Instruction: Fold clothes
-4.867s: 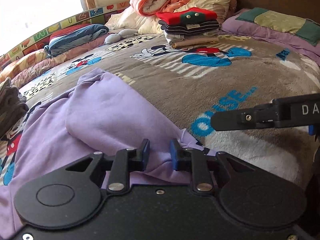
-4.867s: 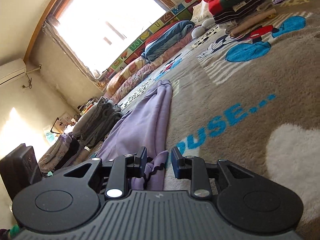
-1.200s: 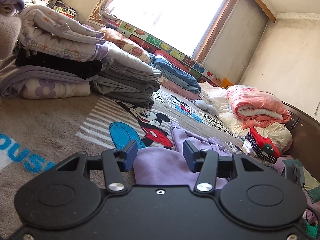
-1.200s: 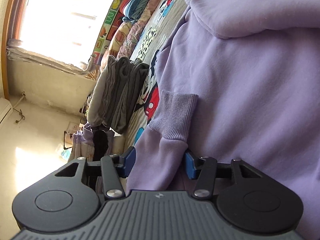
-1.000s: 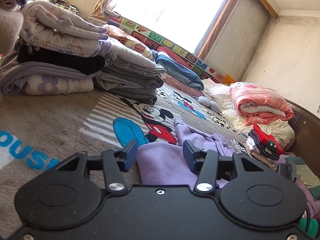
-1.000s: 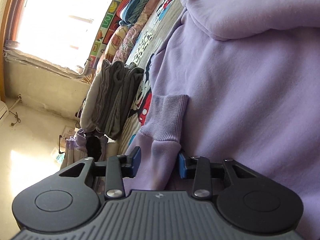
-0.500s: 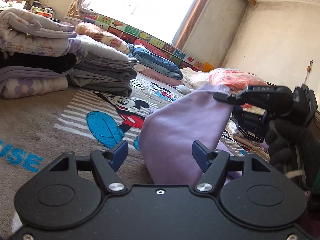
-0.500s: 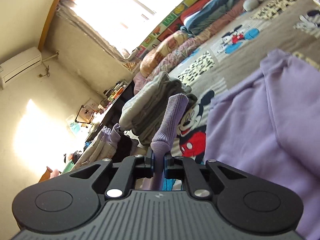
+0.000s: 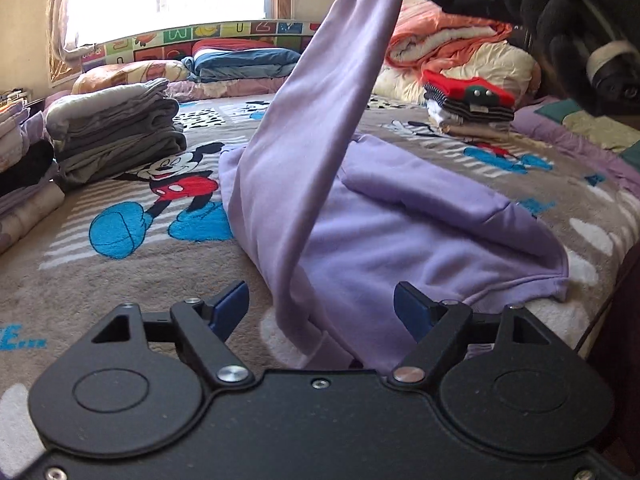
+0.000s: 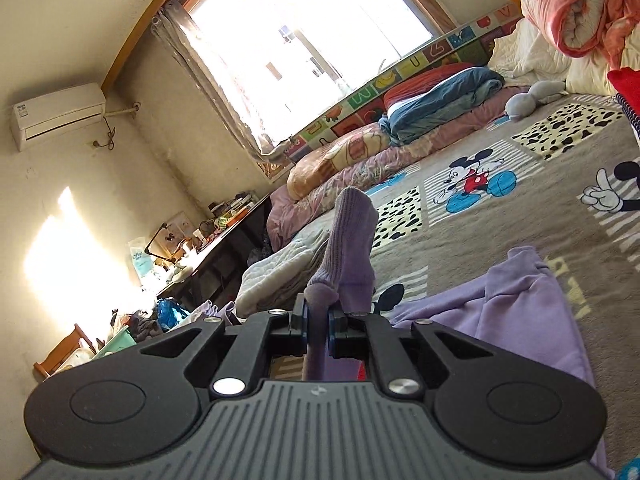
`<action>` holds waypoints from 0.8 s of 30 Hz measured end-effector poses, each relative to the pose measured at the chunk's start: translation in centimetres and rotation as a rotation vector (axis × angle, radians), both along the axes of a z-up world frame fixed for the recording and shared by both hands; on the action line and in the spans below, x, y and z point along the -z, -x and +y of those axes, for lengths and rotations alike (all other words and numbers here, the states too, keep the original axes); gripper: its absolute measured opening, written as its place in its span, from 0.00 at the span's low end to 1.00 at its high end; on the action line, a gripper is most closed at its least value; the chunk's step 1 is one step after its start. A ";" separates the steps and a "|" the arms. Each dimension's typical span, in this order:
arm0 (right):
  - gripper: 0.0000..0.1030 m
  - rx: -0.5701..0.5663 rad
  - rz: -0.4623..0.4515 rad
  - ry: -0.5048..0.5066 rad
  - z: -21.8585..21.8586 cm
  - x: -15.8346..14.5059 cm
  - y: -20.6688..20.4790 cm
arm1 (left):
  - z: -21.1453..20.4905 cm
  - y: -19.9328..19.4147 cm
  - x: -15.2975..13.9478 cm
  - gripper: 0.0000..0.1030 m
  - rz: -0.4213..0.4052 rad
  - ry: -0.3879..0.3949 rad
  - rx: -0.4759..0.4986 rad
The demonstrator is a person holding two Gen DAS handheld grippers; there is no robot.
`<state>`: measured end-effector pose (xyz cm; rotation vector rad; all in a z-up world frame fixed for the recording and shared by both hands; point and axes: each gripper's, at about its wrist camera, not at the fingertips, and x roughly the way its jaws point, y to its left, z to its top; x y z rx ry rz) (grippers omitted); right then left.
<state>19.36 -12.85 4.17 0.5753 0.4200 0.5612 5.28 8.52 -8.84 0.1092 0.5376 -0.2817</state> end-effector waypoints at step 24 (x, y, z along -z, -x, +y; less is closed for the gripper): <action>0.11 0.234 0.019 -0.172 -16.7 6.6 6.1 | -9.4 2.6 3.5 0.25 -0.251 -0.616 0.120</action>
